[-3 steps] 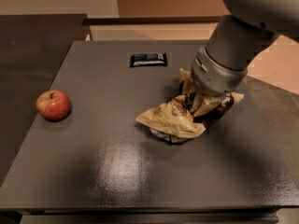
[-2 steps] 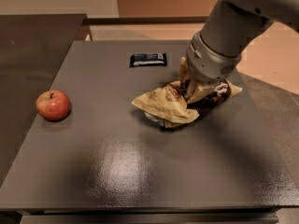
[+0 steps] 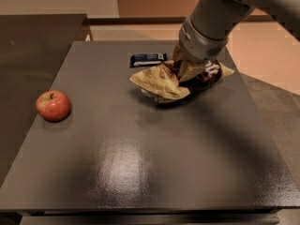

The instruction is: Move brown chip bag near rxbar blueberry

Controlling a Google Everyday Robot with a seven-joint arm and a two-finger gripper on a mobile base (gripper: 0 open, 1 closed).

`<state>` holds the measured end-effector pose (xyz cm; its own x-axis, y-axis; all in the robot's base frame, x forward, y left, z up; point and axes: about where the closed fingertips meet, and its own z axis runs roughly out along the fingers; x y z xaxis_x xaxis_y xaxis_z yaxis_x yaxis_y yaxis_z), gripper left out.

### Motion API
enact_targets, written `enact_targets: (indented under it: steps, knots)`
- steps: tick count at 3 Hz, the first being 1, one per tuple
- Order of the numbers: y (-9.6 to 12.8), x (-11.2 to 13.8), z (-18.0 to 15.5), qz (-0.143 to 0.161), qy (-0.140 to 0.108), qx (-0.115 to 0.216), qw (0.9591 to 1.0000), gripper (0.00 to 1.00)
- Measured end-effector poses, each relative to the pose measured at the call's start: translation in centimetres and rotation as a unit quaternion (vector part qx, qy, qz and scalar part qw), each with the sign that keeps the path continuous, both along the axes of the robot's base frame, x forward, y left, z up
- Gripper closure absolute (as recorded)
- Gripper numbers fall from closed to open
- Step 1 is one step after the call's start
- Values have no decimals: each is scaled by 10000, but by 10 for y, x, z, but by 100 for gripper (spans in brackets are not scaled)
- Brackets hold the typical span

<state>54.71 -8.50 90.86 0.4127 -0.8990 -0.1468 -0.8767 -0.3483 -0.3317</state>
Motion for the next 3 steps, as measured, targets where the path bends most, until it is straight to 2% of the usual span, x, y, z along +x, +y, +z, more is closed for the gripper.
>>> enact_targets:
  steps: [1,2,3]
  knots:
    - [10,30,0,-3,-138,135,9998,100]
    - [22,55,1,-32,-285,230,9993,83]
    - [26,75,1,-65,-415,276,9987,59]
